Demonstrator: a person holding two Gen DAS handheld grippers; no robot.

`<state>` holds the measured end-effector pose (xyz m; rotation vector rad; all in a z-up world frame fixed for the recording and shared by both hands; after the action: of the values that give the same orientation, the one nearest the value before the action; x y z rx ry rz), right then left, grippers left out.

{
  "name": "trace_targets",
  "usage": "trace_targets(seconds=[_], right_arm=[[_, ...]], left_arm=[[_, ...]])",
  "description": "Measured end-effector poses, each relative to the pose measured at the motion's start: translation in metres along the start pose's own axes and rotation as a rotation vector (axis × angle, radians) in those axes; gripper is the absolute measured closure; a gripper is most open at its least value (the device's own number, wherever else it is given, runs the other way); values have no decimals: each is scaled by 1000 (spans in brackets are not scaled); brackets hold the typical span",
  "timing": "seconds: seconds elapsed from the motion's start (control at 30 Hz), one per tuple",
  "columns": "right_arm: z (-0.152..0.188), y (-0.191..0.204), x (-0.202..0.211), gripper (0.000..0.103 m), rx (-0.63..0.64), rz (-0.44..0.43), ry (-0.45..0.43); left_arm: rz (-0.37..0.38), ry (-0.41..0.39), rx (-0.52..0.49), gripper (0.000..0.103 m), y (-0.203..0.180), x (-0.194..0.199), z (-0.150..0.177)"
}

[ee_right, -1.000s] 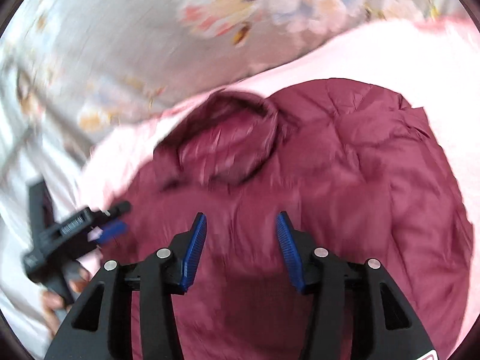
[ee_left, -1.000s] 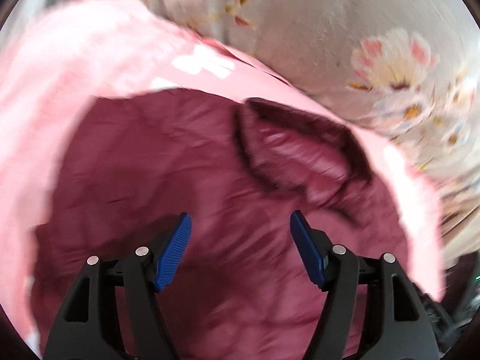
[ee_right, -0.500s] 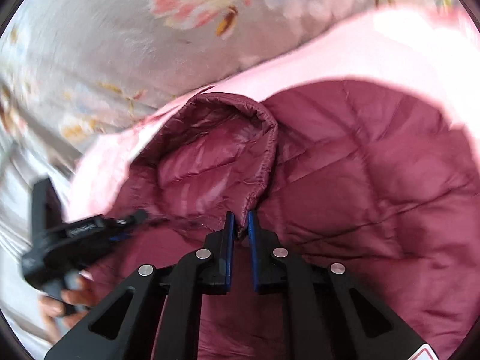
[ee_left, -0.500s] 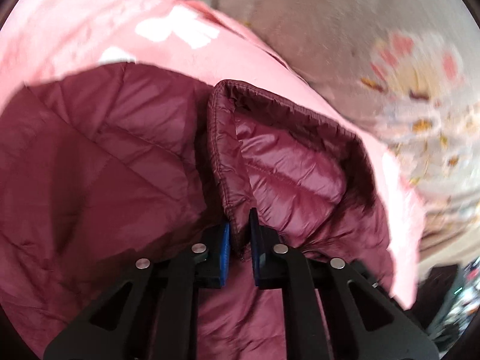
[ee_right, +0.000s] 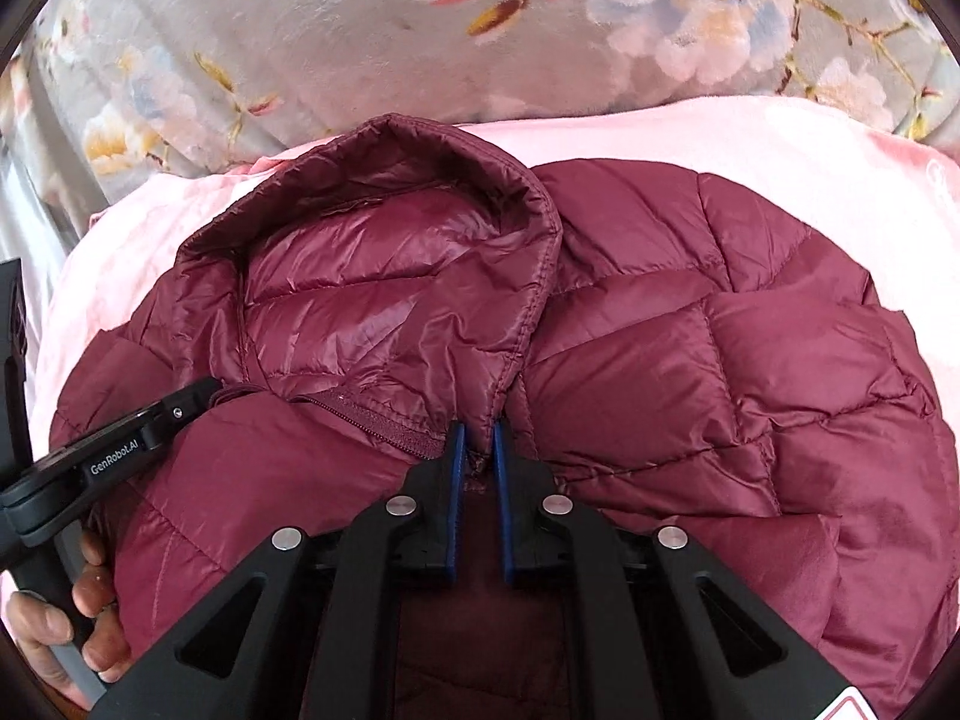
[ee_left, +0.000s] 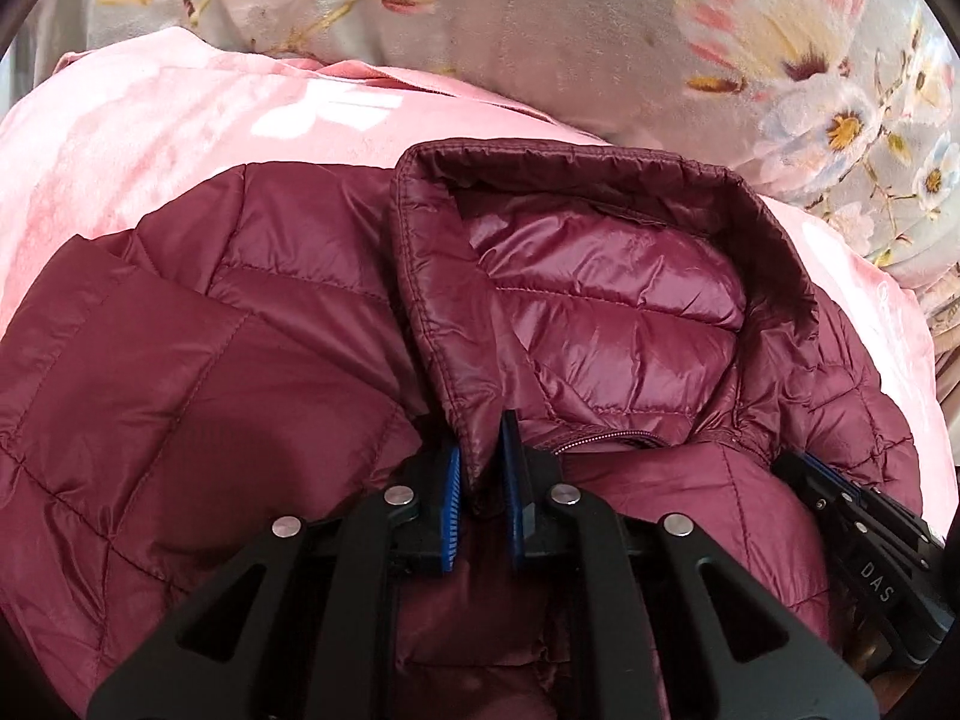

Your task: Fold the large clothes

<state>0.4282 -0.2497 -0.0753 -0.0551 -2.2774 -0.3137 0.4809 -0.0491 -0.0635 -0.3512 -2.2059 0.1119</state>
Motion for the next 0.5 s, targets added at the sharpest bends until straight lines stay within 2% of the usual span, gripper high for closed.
trace_targets(seconds=[0.13,0.27,0.3,0.33,0.37,0.43,0.47,0.5], right_arm=[[1,-6,3,96,-5,-21,8],[7,-16,19,92,-12,-82,55],[9,-22,29,88,-39,-114,69],[8,-29,39,79,-76,-157,71],[5,-37,49,67,-125,-214,55],[-9,-50,61,50,-244,-324,0],[-19,-56,64,43,-320,-392,-33],[-28,-59,63,42,-372,-441,-48]], left_arm=[[-12,-2,-10,91,-2,1,1],[35,16,-4,87,5,15,3],[65,30,8,80,10,23,2],[102,47,36,70,17,31,-1],[134,57,65,65,22,36,-6],[224,45,174,49,34,50,-23],[261,36,225,47,38,54,-32],[322,30,292,43,41,54,-46]])
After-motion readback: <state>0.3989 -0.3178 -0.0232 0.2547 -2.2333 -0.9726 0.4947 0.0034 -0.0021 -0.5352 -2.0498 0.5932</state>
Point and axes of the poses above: each gripper's, at about its wrist camera, not at the fingertips, and x roughly against the way its jaws point, y to its left, z to its underside, the point moved 1 cm from there along -x, roughly the way its jaws point, and after that the axes turned 1 degree about x, right-handed, at the moved point
